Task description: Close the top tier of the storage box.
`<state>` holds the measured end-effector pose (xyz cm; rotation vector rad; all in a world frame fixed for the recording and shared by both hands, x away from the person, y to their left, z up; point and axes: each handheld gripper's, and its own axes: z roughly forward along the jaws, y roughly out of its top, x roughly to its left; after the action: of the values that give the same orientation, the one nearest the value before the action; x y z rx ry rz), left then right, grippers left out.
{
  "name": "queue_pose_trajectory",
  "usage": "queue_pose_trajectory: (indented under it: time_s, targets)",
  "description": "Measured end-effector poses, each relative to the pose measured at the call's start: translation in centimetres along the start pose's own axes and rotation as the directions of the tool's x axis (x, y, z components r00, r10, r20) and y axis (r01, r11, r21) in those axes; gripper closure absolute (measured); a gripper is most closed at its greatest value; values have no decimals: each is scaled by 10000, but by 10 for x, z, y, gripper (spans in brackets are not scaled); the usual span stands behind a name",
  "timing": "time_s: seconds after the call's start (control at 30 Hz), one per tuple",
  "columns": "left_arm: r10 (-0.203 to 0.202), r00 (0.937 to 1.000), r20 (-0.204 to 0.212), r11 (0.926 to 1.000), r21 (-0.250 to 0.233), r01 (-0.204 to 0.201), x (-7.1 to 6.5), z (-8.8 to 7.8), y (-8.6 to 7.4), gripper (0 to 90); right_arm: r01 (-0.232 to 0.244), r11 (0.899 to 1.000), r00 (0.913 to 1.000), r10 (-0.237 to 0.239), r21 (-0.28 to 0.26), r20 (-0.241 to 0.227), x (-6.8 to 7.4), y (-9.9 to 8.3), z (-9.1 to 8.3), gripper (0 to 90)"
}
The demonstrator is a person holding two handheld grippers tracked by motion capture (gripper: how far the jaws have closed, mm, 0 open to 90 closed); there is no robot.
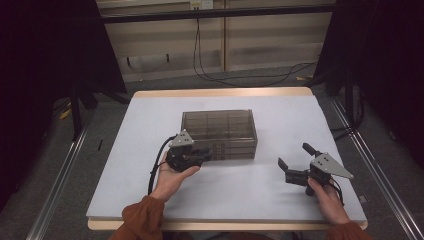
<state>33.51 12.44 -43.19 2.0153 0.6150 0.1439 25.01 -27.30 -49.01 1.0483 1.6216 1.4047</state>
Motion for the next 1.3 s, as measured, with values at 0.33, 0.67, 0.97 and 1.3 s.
queue_pose_trajectory:
  time_s: [0.33, 0.67, 0.97, 1.3]
  targets:
    - [111, 9998, -143, 9999, 96, -109, -4, -18, -4, 483, 6, 10000, 10000, -6, 17, -35, 0, 0, 0, 0]
    - [-108, 9952, -969, 9998, -176, 91, -7, -37, -11, 257, -37, 10000, 10000, 37, 1, -2, 0, 0, 0, 0]
    - [-120, 9942, -1068, 9999, -1, 121, -6, -52, -21, 133, -57, 10000, 10000, 57, 21, 10, 0, 0, 0, 0]
    - [-568, 9810, -1857, 9983, -206, 539, -1, -74, -39, 68, 9, 10000, 10000, -9, 11, -12, 0, 0, 0, 0]
